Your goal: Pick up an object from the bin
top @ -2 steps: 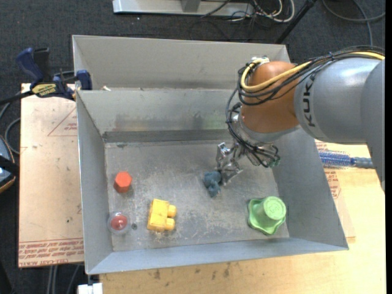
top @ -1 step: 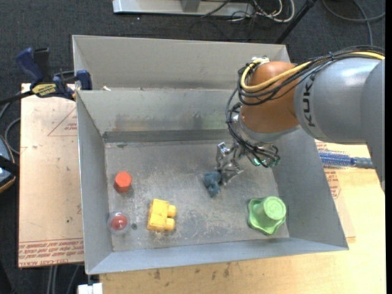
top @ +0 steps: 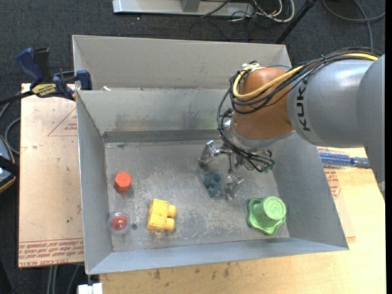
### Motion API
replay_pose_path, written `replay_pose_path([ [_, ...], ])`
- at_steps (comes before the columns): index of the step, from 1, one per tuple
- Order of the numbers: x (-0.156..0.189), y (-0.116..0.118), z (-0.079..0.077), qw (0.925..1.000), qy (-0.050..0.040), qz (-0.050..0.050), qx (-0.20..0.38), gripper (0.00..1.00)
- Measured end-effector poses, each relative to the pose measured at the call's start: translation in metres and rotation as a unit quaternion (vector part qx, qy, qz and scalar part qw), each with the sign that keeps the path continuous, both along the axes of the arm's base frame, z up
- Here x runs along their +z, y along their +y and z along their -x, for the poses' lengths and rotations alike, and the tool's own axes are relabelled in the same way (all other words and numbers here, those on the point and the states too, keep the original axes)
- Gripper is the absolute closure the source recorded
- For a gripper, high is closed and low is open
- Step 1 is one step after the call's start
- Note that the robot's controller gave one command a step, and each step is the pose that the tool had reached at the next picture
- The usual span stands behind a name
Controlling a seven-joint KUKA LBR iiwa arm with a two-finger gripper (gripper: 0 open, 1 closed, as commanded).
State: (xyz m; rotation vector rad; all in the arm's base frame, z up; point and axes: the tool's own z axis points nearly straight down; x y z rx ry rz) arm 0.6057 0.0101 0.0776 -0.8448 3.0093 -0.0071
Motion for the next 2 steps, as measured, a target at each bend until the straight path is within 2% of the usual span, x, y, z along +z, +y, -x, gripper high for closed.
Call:
replay_pose_path([
  [1, 0.0, -0.001, 0.001, 1.0, 0.004, 0.0, 0.0, 1.0],
  [2, 0.182, 0.003, 0.007, 0.9938, 0.0063, 0.0, 0.111, 1.0],
])
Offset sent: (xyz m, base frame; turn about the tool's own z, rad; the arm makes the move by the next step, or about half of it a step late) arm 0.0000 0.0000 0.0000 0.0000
